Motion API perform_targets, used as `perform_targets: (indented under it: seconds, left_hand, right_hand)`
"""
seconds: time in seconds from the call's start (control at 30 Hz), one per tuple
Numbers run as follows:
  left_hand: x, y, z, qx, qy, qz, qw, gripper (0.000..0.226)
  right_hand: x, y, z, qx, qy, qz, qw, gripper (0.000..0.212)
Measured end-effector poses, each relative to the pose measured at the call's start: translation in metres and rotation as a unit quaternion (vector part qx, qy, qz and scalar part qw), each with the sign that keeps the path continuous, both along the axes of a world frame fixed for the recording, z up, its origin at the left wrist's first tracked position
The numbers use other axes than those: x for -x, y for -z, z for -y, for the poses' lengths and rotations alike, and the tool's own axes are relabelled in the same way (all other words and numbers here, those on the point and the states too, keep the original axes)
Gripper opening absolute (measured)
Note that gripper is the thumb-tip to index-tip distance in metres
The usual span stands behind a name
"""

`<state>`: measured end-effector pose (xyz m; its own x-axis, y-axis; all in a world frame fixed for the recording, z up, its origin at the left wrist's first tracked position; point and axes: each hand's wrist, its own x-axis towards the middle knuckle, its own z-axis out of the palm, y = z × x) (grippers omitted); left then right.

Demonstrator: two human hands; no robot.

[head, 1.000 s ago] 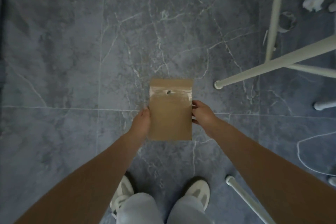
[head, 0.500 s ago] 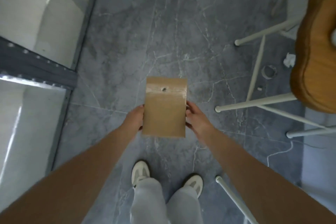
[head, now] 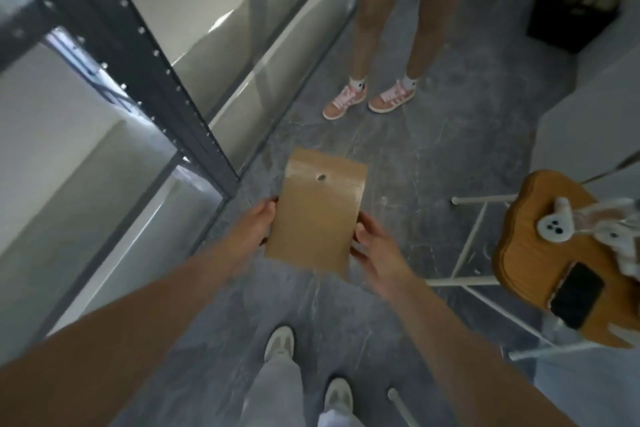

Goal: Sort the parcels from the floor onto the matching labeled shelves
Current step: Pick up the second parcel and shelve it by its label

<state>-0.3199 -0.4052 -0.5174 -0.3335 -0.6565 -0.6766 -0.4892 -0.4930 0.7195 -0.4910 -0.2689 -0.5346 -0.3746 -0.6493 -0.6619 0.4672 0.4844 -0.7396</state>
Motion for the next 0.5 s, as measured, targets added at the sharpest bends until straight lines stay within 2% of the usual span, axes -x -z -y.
perform_targets:
  seconds: [0.33, 0.5]
  left_hand:
    - [-0.094, -0.155, -0.086, 0.058, -0.143, -0.064, 0.986, 0.040]
    - [-0.129, -0.233, -0.118, 0.135, -0.146, -0.091, 0.976, 0.051]
  right_hand:
    - [-0.047, -0.156, 0.007, 0.039, -0.145, -0.065, 0.987, 0.032]
    - [-0.073, -0.238, 0.013, 0.138, -0.198, -0.090, 0.966, 0.035]
